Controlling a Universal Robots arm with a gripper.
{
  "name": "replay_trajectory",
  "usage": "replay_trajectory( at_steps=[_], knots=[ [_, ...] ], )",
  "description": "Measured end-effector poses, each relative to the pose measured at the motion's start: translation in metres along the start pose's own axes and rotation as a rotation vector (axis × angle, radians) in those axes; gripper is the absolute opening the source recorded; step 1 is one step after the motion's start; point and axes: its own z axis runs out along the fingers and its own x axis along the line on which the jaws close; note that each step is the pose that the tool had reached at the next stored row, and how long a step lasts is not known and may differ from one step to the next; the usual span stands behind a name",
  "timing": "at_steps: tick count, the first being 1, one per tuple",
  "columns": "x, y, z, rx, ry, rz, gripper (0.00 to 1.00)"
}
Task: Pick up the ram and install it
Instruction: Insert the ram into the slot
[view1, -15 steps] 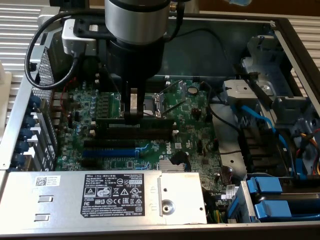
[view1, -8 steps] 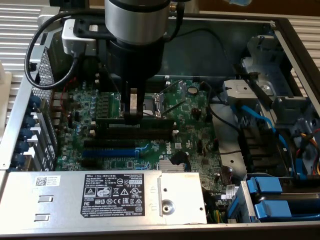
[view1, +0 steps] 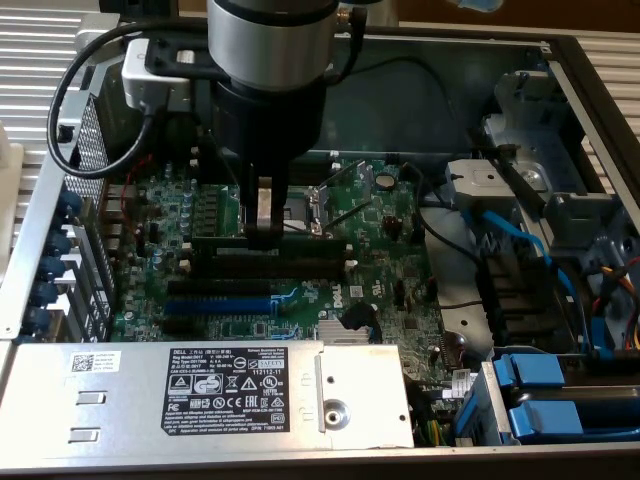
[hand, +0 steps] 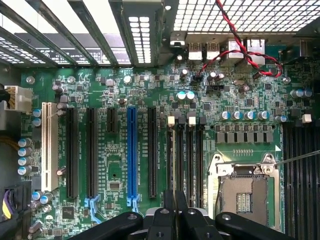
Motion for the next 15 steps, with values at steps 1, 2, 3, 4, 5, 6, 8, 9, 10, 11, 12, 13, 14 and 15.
replay_trajectory(
  at_steps=[1,2,3,4,5,6,8,9,10,11,12,13,14,15],
  knots=[
    [0.0,0.0,0.0,0.0,0.0,0.0,0.12],
    [0.0,0.0,0.0001,0.0,0.0001,0.0,0.12],
    [0.0,0.0,0.0001,0.0,0.0001,0.0,0.12],
    [-0.0001,0.0,0.0004,0.0,-0.0001,0.0,0.12],
    [-0.0002,0.0,0.0007,0.0001,-0.0002,0.0,0.12],
    [-0.0002,0.0,0.0009,0.0001,-0.0001,0.0,0.12],
    [-0.0003,0.0,0.0017,0.0001,-0.0002,0.0,0.12],
    [-0.0006,0.0,0.0022,0.0,0.0001,0.0,0.12],
    [-0.0009,0.0001,0.0027,-0.0001,0.0001,0.0,0.12],
    [-0.0015,0.0001,0.0029,0.0,0.0001,0.0,0.12],
    [-0.0017,0.0,0.0031,0.0,0.0,0.0,0.12],
    [-0.0017,0.0,0.0031,0.0,0.0,0.0,0.12],
    [-0.0017,0.0001,0.0031,-0.0001,0.0001,0.0,0.12],
    [-0.0017,0.0,0.0031,-0.0001,0.0002,0.0,0.12]
  ],
)
